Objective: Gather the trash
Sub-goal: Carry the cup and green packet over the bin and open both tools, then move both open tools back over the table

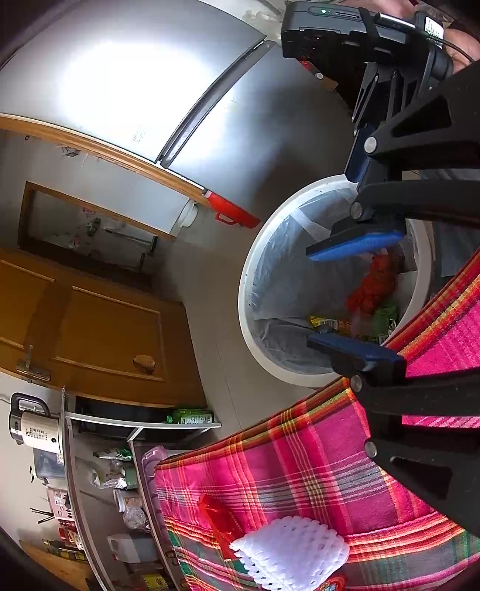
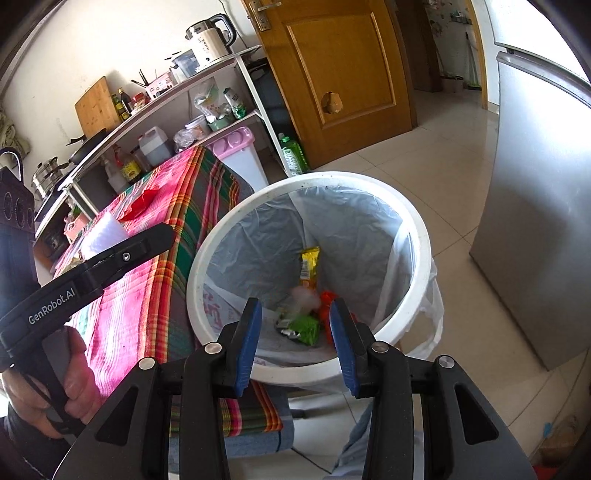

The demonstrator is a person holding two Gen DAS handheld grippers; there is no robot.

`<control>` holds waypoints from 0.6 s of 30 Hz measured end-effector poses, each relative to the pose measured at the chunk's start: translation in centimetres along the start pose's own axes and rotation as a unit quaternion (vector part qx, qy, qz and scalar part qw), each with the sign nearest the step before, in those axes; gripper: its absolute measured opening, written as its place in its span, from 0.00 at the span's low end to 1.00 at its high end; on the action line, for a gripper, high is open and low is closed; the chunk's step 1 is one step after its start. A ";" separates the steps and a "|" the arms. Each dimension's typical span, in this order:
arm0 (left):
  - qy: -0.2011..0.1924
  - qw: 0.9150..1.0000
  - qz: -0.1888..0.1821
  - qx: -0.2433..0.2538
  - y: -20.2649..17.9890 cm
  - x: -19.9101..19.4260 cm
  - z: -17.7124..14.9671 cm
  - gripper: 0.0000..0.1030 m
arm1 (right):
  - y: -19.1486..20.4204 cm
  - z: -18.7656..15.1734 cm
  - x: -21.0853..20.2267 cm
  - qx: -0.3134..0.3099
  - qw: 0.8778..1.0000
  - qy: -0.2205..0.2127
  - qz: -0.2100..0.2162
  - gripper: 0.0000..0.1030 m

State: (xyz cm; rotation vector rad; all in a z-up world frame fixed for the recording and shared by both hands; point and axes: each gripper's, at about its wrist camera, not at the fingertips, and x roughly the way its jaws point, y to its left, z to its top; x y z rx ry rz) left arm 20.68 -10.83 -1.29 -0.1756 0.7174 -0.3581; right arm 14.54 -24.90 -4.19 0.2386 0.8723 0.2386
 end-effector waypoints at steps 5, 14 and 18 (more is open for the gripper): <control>-0.013 1.000 0.003 0.000 0.2 -1.3 -0.1 0.42 | 0.8 0.0 -1.0 -0.007 1.000 -0.012 0.008 0.39; -0.049 0.999 0.018 -0.001 1.0 -5.7 -0.8 0.42 | 3.3 0.0 -3.0 -0.038 0.998 -0.040 0.021 0.39; -0.061 0.998 0.028 -0.008 1.8 -7.7 -1.3 0.42 | 4.7 -0.1 -3.5 -0.053 0.997 -0.045 0.029 0.39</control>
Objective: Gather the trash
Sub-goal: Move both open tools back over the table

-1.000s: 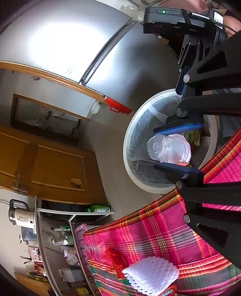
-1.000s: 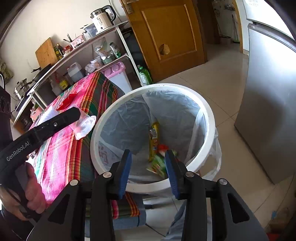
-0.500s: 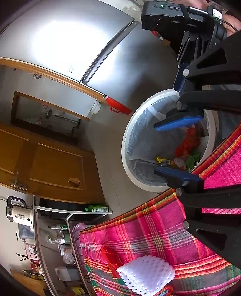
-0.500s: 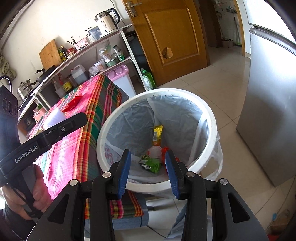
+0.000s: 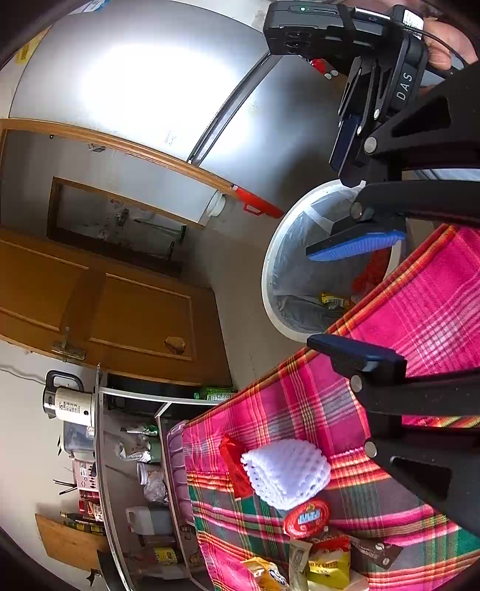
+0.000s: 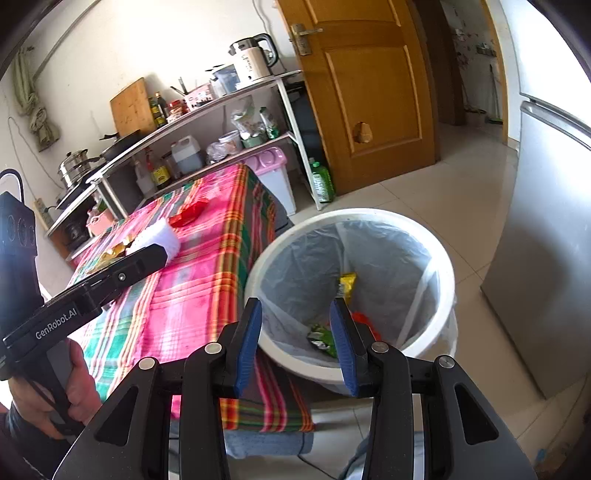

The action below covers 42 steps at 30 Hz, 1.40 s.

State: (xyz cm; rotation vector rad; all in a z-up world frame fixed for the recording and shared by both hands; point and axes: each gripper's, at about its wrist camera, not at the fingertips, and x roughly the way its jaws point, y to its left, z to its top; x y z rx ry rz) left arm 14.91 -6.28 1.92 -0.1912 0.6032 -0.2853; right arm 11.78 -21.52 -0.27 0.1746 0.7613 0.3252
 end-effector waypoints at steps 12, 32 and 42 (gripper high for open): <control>-0.019 0.998 0.052 -0.026 3.9 -4.8 -1.7 0.42 | 4.9 -0.4 0.3 -0.044 0.998 0.007 0.044 0.39; -0.045 0.983 0.160 -0.082 12.7 -9.6 -3.4 0.48 | 11.9 0.4 3.8 -0.092 0.991 0.026 0.094 0.41; -0.035 0.967 0.221 -0.120 18.3 -9.6 -3.2 0.51 | 14.6 2.2 7.0 -0.101 0.989 0.033 0.104 0.52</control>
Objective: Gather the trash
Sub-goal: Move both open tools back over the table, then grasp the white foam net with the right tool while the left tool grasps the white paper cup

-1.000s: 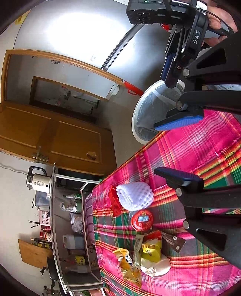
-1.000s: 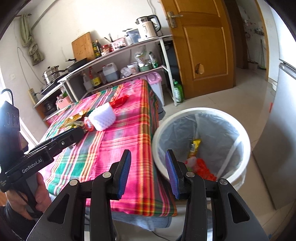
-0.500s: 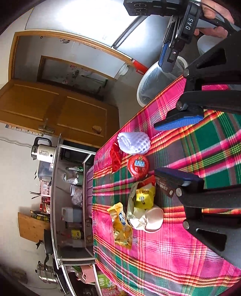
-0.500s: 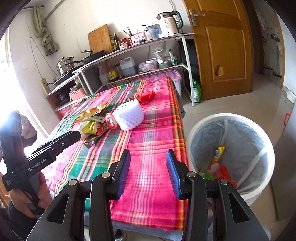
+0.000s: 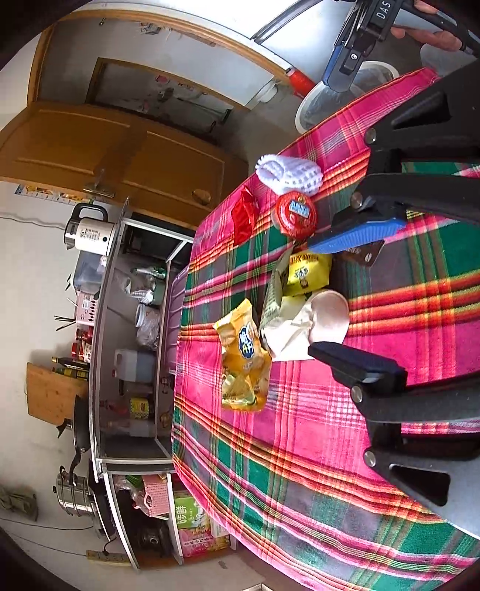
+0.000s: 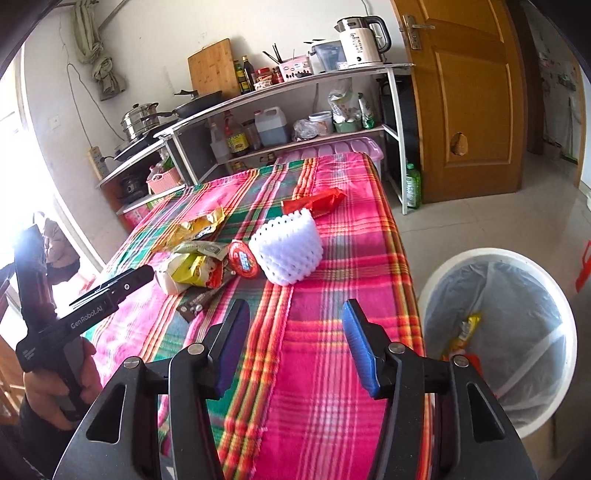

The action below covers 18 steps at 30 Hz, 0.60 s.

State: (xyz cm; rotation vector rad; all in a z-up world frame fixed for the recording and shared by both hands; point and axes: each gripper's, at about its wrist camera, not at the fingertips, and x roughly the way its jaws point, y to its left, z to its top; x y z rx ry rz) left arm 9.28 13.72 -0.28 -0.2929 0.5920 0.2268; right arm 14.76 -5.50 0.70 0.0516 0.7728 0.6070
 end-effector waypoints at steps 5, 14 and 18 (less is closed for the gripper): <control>0.017 1.000 0.012 -0.012 1.2 1.9 0.4 0.52 | 0.7 1.5 1.9 -0.001 1.000 0.002 0.001 0.52; 0.055 0.997 -0.006 -0.046 2.1 4.1 0.9 0.54 | 1.5 4.7 5.3 0.005 1.000 -0.005 -0.003 0.55; 0.065 0.996 -0.007 -0.059 2.6 4.6 0.9 0.54 | 2.0 5.5 7.1 0.004 1.000 0.002 -0.011 0.56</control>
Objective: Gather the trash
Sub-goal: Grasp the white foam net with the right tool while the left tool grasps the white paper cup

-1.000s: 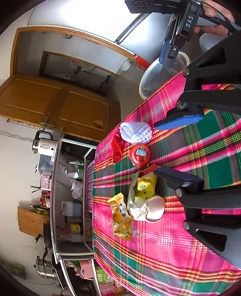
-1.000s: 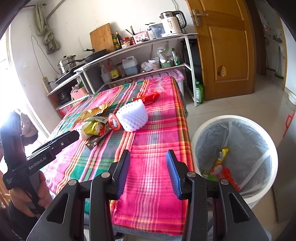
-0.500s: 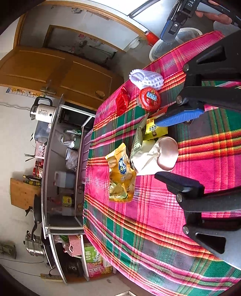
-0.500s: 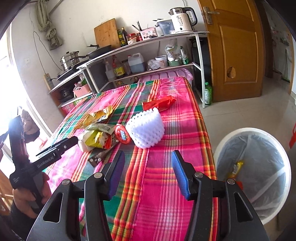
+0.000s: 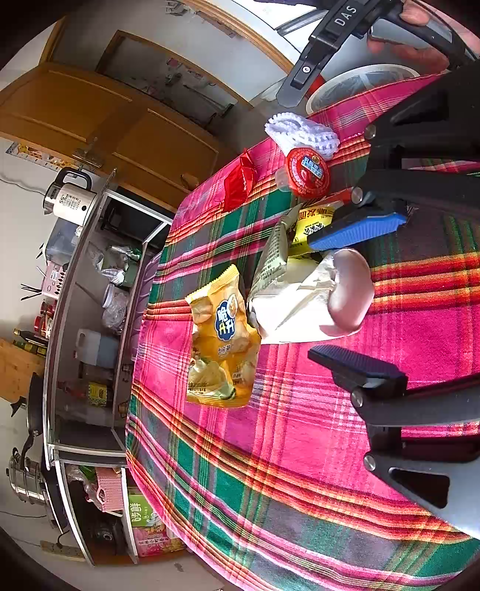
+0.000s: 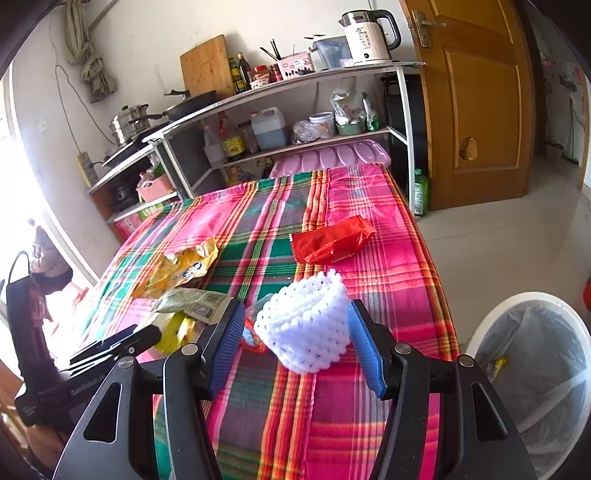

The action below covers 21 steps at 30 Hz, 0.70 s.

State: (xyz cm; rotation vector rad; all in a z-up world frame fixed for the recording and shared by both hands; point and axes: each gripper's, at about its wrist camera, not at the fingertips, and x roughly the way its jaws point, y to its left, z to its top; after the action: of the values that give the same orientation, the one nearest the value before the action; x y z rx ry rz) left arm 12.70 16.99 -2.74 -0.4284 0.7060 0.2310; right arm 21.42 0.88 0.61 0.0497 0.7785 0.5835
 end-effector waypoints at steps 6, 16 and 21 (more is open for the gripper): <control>0.021 1.000 -0.006 -0.005 0.0 1.0 0.0 0.55 | -0.8 0.1 2.7 0.020 0.999 0.028 -0.023 0.56; 0.022 1.000 -0.005 -0.006 0.0 1.0 0.0 0.54 | -1.6 -0.2 3.1 0.033 0.998 0.042 -0.015 0.21; 0.016 1.000 -0.004 -0.007 0.1 0.4 -0.3 0.53 | -1.6 -0.7 2.1 0.029 0.999 0.039 -0.008 0.20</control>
State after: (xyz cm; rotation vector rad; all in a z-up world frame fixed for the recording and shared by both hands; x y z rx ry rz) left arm 12.77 17.00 -3.20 -0.4482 0.7336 0.2228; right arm 22.89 0.52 -1.64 0.0751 0.8706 0.5509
